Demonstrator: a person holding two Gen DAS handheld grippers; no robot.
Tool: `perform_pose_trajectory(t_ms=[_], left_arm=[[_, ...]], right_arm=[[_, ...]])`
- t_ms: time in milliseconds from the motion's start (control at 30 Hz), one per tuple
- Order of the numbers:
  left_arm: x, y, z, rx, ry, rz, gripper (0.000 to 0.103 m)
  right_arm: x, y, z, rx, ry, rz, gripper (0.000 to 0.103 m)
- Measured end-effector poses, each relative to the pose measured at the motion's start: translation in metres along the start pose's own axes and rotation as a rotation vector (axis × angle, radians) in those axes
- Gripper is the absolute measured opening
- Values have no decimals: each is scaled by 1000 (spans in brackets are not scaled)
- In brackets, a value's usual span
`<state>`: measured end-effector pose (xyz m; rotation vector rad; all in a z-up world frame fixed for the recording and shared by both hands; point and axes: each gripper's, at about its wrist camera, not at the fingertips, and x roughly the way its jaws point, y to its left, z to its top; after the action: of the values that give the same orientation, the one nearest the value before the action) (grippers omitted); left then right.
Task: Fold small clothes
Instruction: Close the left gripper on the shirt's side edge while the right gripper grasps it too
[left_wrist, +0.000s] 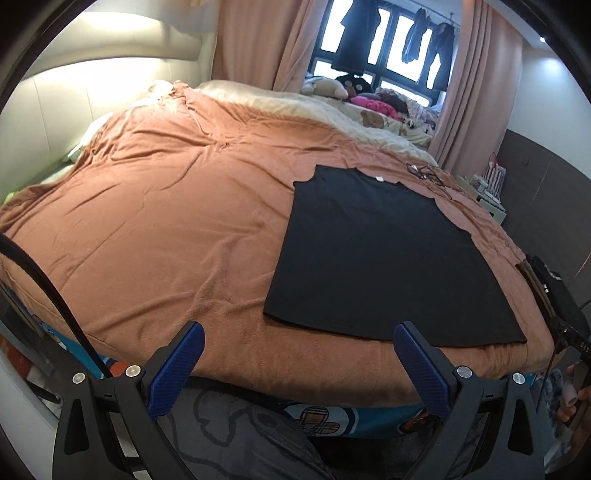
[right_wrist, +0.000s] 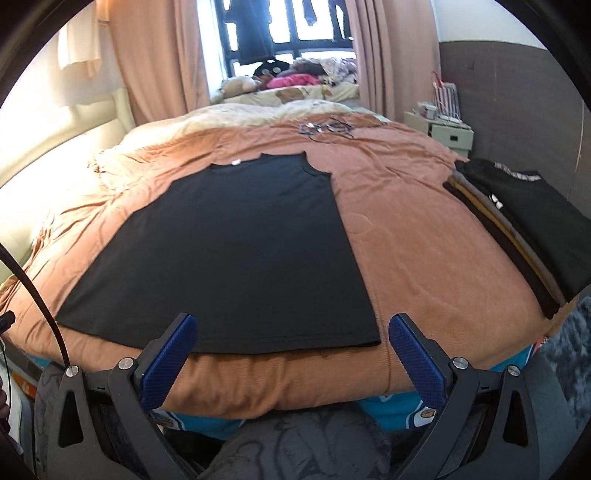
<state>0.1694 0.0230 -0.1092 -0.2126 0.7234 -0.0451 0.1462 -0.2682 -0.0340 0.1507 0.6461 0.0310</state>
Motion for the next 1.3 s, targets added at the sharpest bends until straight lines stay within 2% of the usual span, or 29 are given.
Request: perform_pose_trajectory(t_ms=[267,433,533,567,667,733,900,1067,1167,1233,1300], left_arm=[[47,3,9,0,83,10,102],[71,8,11,-36,126,-45,101],[85,13,13,-65,151,-46,87],[90,16,14,-79,163,-42,80],[101,22,14,-108,192,-41,61],[108,25,14,-118,210,-24,56],[119,29,12,-134,243,-1,38],[125,35,12,-149,251,-1,30],[128,34,15,-141,252,11,23],[129,35,15,-141,253,16,17],[128,37,16,-144,251,18,8]], right_arm=[[25,-10,5,57,73,-29,103],[33,-23,8,102,98,-30,103],[40,-31,13,121,108,-12,103],[43,-35,14,124,106,-10,103],[47,-43,14,143,109,2,92],[53,-53,10,162,123,11,79],[65,-71,6,213,150,36,72],[71,-83,8,255,143,43,65],[70,-87,8,284,140,43,53],[68,-91,6,312,139,80,42],[66,-93,5,325,134,100,41]])
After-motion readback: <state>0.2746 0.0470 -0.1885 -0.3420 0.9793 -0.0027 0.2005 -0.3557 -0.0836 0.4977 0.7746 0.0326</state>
